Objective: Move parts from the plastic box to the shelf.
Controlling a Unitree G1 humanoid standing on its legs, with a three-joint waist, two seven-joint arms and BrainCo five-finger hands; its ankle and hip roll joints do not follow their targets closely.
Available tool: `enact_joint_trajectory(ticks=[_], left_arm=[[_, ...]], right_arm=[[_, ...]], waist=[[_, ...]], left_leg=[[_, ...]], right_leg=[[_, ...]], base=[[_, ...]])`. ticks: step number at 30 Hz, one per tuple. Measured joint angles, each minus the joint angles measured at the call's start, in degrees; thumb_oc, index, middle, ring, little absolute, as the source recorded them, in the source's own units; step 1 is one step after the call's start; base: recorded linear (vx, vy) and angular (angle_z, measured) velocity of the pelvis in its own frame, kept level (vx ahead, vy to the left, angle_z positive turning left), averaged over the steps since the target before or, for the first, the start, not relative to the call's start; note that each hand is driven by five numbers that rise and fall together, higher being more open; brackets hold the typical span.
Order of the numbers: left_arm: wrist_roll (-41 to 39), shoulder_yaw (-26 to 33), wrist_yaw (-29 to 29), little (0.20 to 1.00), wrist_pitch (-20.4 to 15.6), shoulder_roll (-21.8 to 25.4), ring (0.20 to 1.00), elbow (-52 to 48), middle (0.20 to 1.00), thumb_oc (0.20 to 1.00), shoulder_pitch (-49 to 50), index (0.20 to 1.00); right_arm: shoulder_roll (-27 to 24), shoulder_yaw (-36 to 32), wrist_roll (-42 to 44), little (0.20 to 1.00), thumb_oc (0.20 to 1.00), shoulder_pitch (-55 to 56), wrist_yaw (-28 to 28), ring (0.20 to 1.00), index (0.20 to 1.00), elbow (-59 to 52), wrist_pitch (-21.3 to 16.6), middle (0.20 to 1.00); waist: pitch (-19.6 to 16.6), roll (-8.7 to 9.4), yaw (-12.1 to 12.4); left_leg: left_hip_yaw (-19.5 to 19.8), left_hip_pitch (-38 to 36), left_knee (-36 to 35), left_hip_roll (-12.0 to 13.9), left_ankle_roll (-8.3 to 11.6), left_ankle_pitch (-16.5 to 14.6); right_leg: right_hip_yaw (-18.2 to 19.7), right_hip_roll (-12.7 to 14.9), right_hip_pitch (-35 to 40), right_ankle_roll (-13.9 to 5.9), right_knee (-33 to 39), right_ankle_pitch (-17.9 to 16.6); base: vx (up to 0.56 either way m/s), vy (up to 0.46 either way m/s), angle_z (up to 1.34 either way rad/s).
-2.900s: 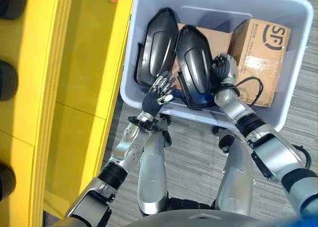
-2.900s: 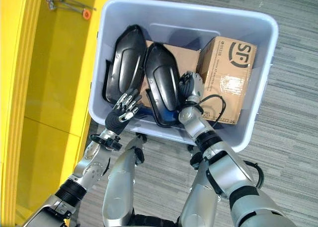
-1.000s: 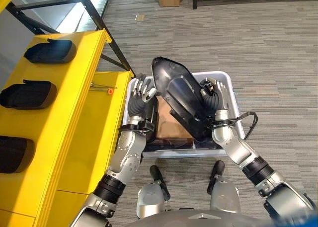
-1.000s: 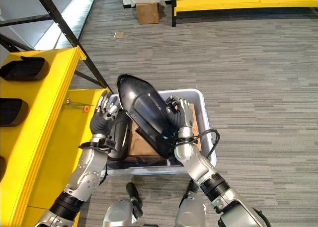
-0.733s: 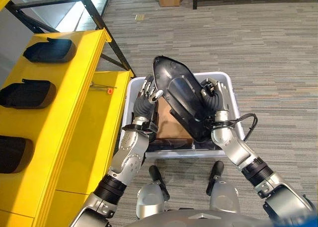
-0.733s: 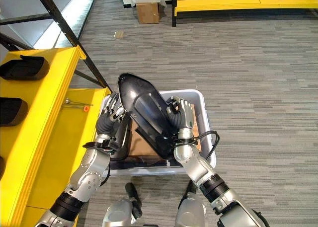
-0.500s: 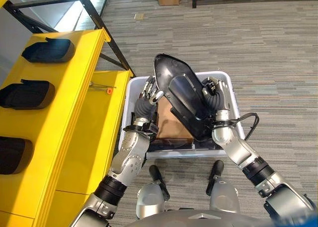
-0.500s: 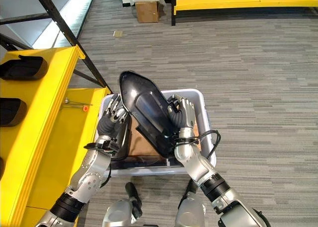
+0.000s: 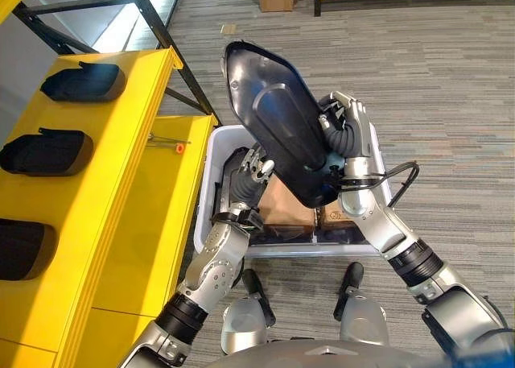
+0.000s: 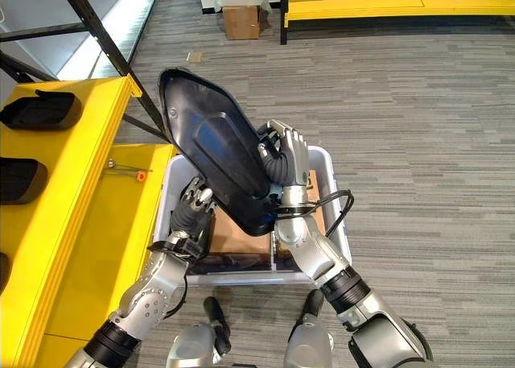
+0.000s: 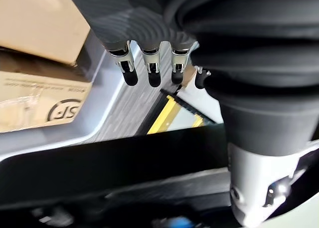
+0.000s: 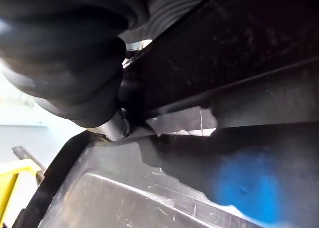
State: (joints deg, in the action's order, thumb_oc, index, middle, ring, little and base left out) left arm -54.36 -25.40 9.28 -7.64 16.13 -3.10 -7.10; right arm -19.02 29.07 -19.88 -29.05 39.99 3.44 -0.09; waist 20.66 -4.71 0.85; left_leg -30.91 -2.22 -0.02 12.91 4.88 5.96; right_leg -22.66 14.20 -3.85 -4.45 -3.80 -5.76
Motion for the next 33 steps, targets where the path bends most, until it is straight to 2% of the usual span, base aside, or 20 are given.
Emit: enact_joint_trajectory(ticks=[7, 8, 9, 10, 11, 12, 13, 14, 15, 16, 17, 18, 19, 20, 21, 29, 33], left_arm=[[3.33, -1.70, -0.38, 1.000, -0.59, 0.02, 1.000, 0.00, 1.000, 1.000, -0.04, 1.000], [3.94, -1.70, -0.38, 0.940, -0.59, 0.01, 0.940, 0.00, 0.940, 0.940, -0.07, 0.940], [4.25, -1.71, -0.24, 0.771, -0.59, 0.02, 0.771, 0.00, 0.771, 0.771, -0.13, 0.771], [4.27, -1.71, -0.14, 0.664, -0.59, 0.02, 0.664, 0.00, 0.664, 0.664, -0.23, 0.664], [4.25, -1.71, -0.05, 0.507, -0.59, 0.03, 0.507, 0.00, 0.507, 0.507, -0.46, 0.507], [4.24, -1.71, 0.00, 0.482, -0.62, 0.03, 0.482, 0.00, 0.482, 0.482, -0.56, 0.482], [4.24, -1.71, 0.07, 0.395, -0.64, 0.03, 0.395, 0.00, 0.395, 0.395, -0.63, 0.395], [4.24, -1.71, 0.12, 0.388, -0.68, 0.02, 0.388, 0.00, 0.388, 0.388, -0.67, 0.388], [4.11, -1.72, 0.28, 0.420, -0.93, -0.01, 0.420, 0.00, 0.420, 0.420, -0.70, 0.420], [3.80, -1.72, 1.16, 0.589, -1.04, -0.08, 0.589, 0.01, 0.589, 0.589, -0.75, 0.589], [3.77, -1.73, 1.76, 1.000, -1.21, -0.10, 1.000, 0.02, 1.000, 1.000, -0.74, 1.000], [3.73, -1.81, 2.26, 0.959, -1.55, -0.10, 0.959, 0.02, 0.959, 0.959, -0.73, 0.959], [3.71, -1.64, 2.34, 0.454, -1.79, -0.22, 0.454, 0.00, 0.454, 0.454, -0.75, 0.454], [3.68, -1.54, 2.33, 0.297, -1.88, -0.21, 0.297, 0.00, 0.297, 0.297, -0.77, 0.297], [3.44, -1.56, 2.24, 0.200, -2.03, -0.15, 0.200, -0.01, 0.200, 0.200, -0.76, 0.200], [0.85, -1.18, 1.19, 0.200, -2.07, 0.51, 0.200, 0.11, 0.200, 0.200, -0.60, 0.200], [-0.78, -1.27, 1.11, 0.200, -2.07, 0.76, 0.200, 0.18, 0.200, 0.200, -0.58, 0.200]], right_arm=[[-0.03, 0.12, -0.03, 0.200, 0.200, -0.06, -0.93, 0.200, 0.200, 0.00, 1.02, 0.200], [-0.03, 0.12, -0.04, 0.200, 0.200, -0.06, -0.93, 0.200, 0.200, 0.01, 1.02, 0.200], [-0.04, 0.12, -0.14, 0.200, 0.200, -0.06, -0.93, 0.200, 0.200, 0.01, 1.01, 0.200], [-0.05, 0.12, -0.37, 0.200, 0.200, -0.07, -0.93, 0.200, 0.200, 0.01, 1.01, 0.200], [-0.12, 0.12, -1.10, 0.200, 0.200, -0.07, -0.93, 0.200, 0.200, 0.01, 1.01, 0.200], [-0.13, 0.13, -1.39, 0.200, 0.200, -0.08, -0.93, 0.200, 0.200, 0.01, 1.01, 0.200], [-0.13, 0.13, -1.60, 0.200, 0.200, -0.08, -0.93, 0.200, 0.200, 0.01, 1.01, 0.200], [-0.12, 0.13, -1.60, 0.200, 0.200, -0.08, -0.94, 0.200, 0.200, 0.01, 1.01, 0.200], [-0.11, 0.13, -1.60, 0.200, 0.200, -0.08, -0.99, 0.200, 0.200, 0.01, 1.01, 0.200], [0.01, 0.30, -1.58, 0.200, 0.200, -0.12, -1.07, 0.200, 0.200, -0.01, 1.00, 0.200], [0.01, 0.42, -1.57, 0.200, 0.200, -0.12, -1.15, 0.200, 0.200, 0.00, 1.00, 0.200], [0.06, 0.43, -1.40, 0.200, 0.200, -0.12, -1.21, 0.200, 0.200, 0.00, 1.12, 0.200], [0.19, 0.44, 0.48, 0.200, 0.200, -0.09, -1.10, 0.200, 0.200, 0.02, 2.04, 0.200], [0.18, 0.42, 1.66, 0.200, 0.200, -0.09, -1.00, 0.200, 0.200, 0.06, 2.79, 0.200], [0.13, 0.36, 2.02, 0.200, 0.200, -0.09, -0.86, 0.200, 0.200, 0.27, 3.01, 0.200], [1.12, 0.42, 2.76, 0.200, 0.200, 0.00, -1.08, 0.200, 0.200, 0.96, 2.89, 0.200], [1.62, 0.64, 2.71, 0.200, 0.200, 0.00, -1.14, 0.200, 0.200, 0.99, 2.95, 0.200]], waist=[[-0.26, -0.42, -0.20], [-0.30, -0.49, -0.19], [-0.32, -0.52, -0.20], [-0.33, -0.53, -0.20], [-0.33, -0.53, -0.21], [-0.33, -0.53, -0.21], [-0.33, -0.53, -0.23], [-0.34, -0.53, -0.25], [-0.34, -0.53, -0.29], [-0.34, -0.53, -0.36], [-0.34, -0.53, -0.39], [-0.34, -0.53, -0.39], [-0.36, -0.49, -0.34], [-0.36, -0.48, -0.26], [-0.36, -0.49, -0.19], [-0.56, -0.09, -0.32], [-0.95, 0.65, -0.40]], left_leg=[[-0.16, -0.11, 0.00, 0.01, 0.09, -0.11], [-0.15, -0.11, 0.00, 0.02, 0.09, -0.12], [-0.16, -0.11, 0.00, 0.02, 0.09, -0.12], [-0.16, -0.11, 0.00, 0.02, 0.09, -0.12], [-0.16, -0.11, 0.00, 0.02, 0.10, -0.12], [-0.16, -0.11, 0.00, 0.02, 0.10, -0.12], [-0.16, -0.12, 0.00, 0.02, 0.10, -0.13], [-0.16, -0.12, 0.00, 0.02, 0.10, -0.13], [-0.16, -0.12, 0.00, 0.02, 0.10, -0.13], [-0.17, -0.12, 0.00, 0.02, 0.10, -0.13], [-0.18, -0.12, 0.00, 0.03, 0.10, -0.13], [-0.18, -0.12, 0.00, 0.02, 0.10, -0.13], [-0.14, -0.15, 0.00, 0.03, 0.12, -0.14], [-0.14, -0.21, 0.00, 0.03, 0.12, -0.14], [-0.15, -0.23, 0.00, 0.03, 0.12, -0.14], [-0.14, -0.44, 0.01, 0.07, 0.13, -0.15], [-0.16, -0.46, 0.02, 0.08, 0.12, -0.17]], right_leg=[[0.02, -0.02, 0.00, -0.03, 0.02, -0.01], [0.02, -0.03, 0.00, -0.03, 0.03, -0.01], [0.02, -0.02, 0.00, -0.03, 0.03, -0.01], [0.02, -0.02, 0.00, -0.03, 0.03, -0.01], [0.02, -0.02, 0.00, -0.03, 0.03, 0.00], [0.02, -0.02, 0.00, -0.03, 0.03, 0.00], [0.02, -0.02, 0.00, -0.03, 0.03, 0.00], [0.02, -0.02, 0.00, -0.03, 0.03, 0.00], [0.02, -0.03, 0.00, -0.03, 0.03, 0.00], [0.03, -0.02, 0.00, -0.03, 0.02, 0.00], [0.03, -0.03, -0.01, -0.03, 0.02, 0.00], [0.03, -0.03, -0.01, -0.03, 0.02, -0.01], [0.03, -0.03, 0.04, -0.03, -0.02, 0.00], [0.02, -0.03, 0.09, -0.03, -0.01, 0.00], [0.02, -0.02, 0.12, -0.03, -0.01, 0.00], [0.02, -0.05, 0.29, -0.02, -0.07, 0.02], [0.02, -0.05, 0.27, -0.01, -0.07, 0.04]], base=[[0.00, 0.000, 0.00], [0.00, 0.000, 0.00], [0.00, 0.000, 0.00], [0.00, 0.000, 0.00], [0.00, 0.000, 0.00], [0.00, 0.000, 0.00], [0.00, 0.000, 0.00], [0.00, 0.000, 0.00], [0.00, 0.000, 0.00], [0.00, 0.000, 0.00], [0.00, 0.000, 0.00], [0.00, 0.000, 0.00], [0.00, 0.000, 0.00], [0.00, 0.000, 0.00], [0.00, 0.000, 0.00], [0.00, 0.000, 0.00], [0.01, 0.062, -0.01]])
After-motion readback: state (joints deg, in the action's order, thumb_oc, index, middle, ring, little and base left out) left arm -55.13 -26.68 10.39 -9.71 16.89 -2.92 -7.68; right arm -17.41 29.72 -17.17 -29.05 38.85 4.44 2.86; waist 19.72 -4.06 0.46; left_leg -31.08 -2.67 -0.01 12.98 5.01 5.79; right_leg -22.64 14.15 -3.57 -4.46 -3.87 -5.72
